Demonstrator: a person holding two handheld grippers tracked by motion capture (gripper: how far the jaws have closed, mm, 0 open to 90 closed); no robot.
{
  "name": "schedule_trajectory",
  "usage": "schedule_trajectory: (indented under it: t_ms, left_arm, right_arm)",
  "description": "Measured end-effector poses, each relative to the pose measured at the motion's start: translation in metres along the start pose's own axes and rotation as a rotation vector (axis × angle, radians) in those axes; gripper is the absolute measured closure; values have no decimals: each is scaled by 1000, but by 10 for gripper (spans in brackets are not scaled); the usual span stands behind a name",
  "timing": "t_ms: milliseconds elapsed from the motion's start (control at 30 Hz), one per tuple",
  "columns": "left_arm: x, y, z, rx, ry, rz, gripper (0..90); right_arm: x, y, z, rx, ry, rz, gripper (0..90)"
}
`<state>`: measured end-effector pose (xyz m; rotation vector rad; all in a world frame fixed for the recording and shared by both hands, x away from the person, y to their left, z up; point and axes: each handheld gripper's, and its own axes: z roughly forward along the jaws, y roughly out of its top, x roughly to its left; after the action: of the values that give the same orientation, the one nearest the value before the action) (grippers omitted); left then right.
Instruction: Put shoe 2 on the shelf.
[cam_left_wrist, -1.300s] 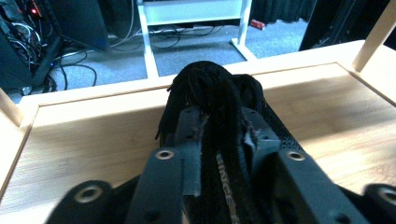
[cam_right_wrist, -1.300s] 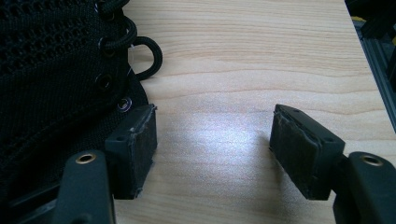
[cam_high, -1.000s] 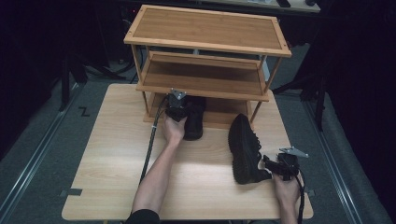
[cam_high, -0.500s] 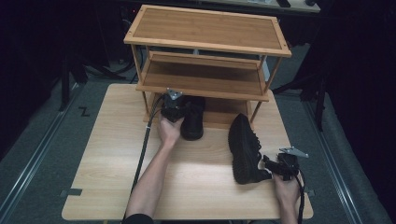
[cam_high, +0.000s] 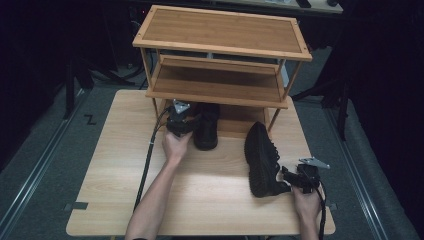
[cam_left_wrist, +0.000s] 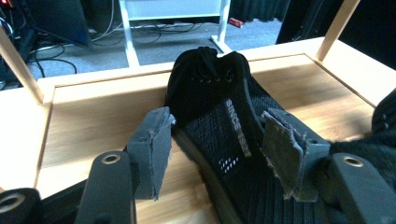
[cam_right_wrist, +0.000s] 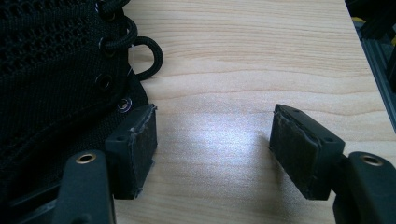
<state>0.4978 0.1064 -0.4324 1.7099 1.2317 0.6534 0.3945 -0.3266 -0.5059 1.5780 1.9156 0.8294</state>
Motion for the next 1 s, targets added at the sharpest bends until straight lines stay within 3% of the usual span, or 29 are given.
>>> schedule_trajectory:
  t_ms: [100,300,533,733,1000]
  left_arm:
    - [3,0,-7,-7,-12,-10,421]
    - [6,-4,-20,-4,-29,19,416]
    - [16,-13,-35,-15,-31,-15,416]
    - [20,-20,-46,-18,-47,-4,416]
    - [26,-34,-61,-19,-74,-28,414]
  right_arm:
    - [0,0,0,0,0,0,322]
    - [1,0,0,2,0,0,321]
    - [1,0,0,2,2,-11,321]
    - [1,0,0,3,1,-8,322]
    - [2,0,0,3,1,-9,322]
